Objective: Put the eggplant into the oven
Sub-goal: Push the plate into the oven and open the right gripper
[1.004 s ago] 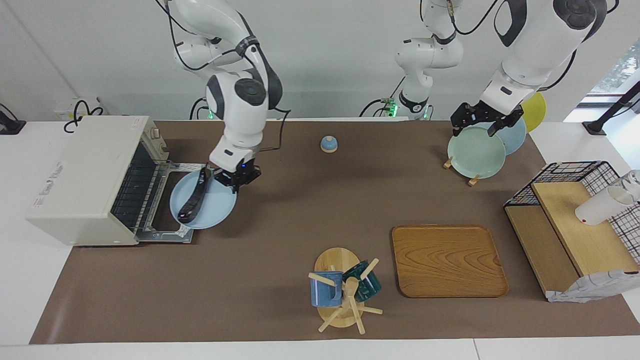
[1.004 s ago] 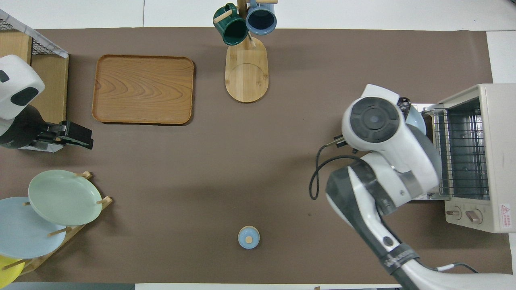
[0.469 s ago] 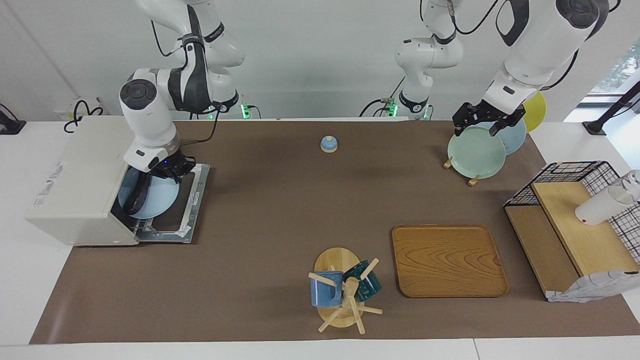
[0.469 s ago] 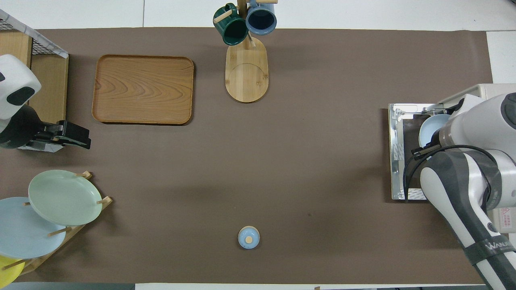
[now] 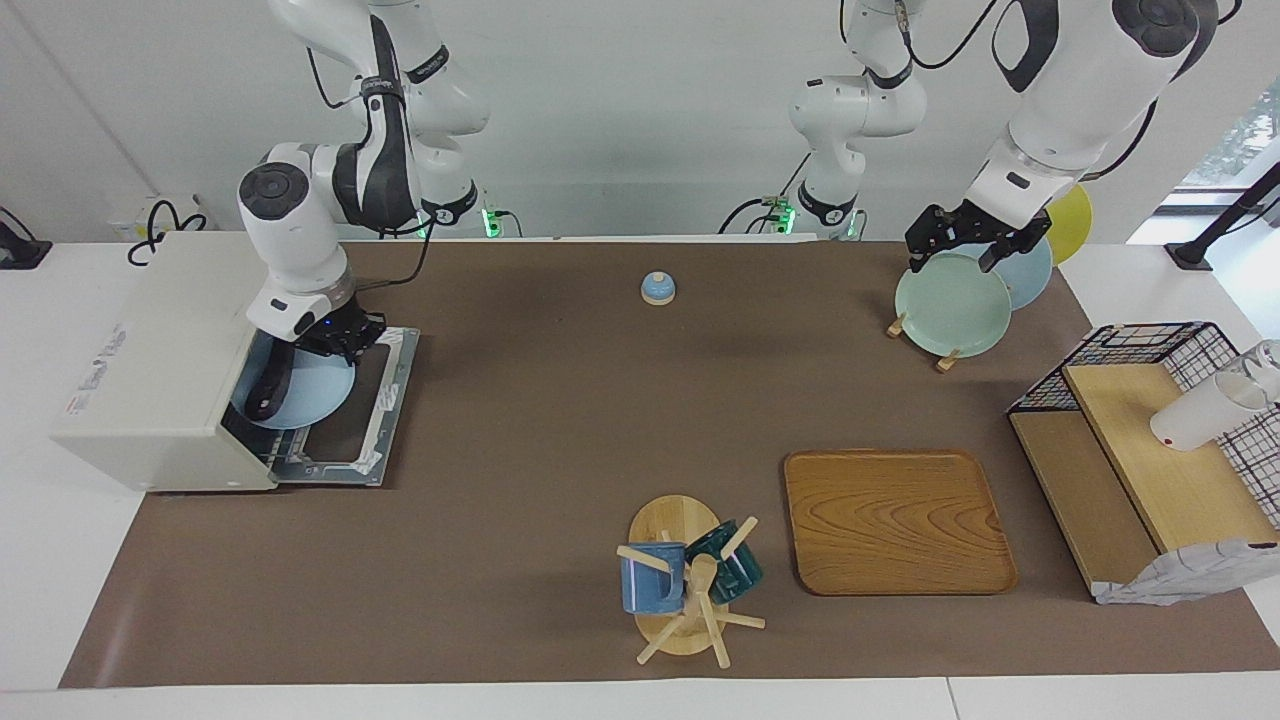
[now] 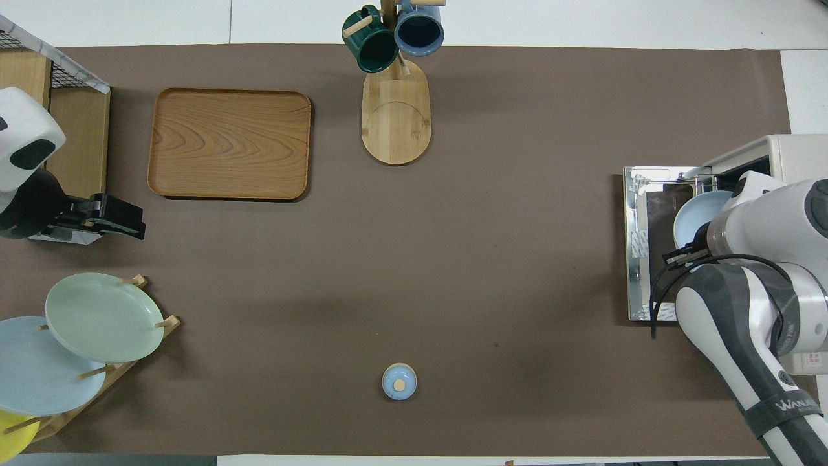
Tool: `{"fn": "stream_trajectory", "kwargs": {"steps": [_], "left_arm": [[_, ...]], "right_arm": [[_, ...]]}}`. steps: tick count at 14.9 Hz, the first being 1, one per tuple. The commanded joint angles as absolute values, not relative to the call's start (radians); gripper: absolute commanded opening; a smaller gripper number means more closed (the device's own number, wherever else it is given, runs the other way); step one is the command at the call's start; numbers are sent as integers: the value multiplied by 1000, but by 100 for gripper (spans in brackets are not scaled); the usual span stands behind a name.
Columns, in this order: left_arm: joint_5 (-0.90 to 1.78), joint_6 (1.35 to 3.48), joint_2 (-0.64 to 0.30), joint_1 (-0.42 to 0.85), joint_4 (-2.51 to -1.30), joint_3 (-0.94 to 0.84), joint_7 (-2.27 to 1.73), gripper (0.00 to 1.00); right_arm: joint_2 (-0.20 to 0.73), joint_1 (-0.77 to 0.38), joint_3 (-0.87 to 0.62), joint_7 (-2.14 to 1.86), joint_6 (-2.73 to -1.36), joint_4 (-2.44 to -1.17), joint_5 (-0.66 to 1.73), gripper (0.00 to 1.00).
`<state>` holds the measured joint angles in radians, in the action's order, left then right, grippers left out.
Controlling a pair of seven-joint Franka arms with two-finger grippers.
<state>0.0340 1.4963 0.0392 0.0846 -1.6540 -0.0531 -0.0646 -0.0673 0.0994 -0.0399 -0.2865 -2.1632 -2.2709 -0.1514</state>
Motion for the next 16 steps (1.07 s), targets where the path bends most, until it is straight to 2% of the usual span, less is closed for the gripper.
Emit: {"fn": "stream_trajectory", "kwargs": {"steps": [1,3,5,8,10,12,14,16], "left_arm": [[14,1493,58,80,-1667,-55,-64,100],[14,1493,58,80,-1667,-55,-64,100],[14,1493,58,80,-1666,-55,-64,100],[14,1493,58,80,-1667,-55,-64,100],[14,1493,58,80,-1667,-55,-64,100],[14,1493,58,80,-1667,-55,-64,100],[14,1493,58,80,-1667,-55,-64,100],[14,1493,58,80,-1667,-55,-64,100]], "right_arm": [[-89,136,-49,-373,-2183,-2309,-124,0],[-87,172,-49,-406,-2184,-2307,-124,0],[-89,167,-51,-402,-2184,-2307,-124,11],[-84,163,-51,-407,-2181,-2301,-123,19],[-77,158,-54,-410,-2152,-2267,-123,24],[-61,132,-55,-402,-2073,-2202,-108,25],[-41,78,-55,-371,-2046,-2152,-78,23],[-35,5,-55,-239,-2101,-2160,-75,0]]}}
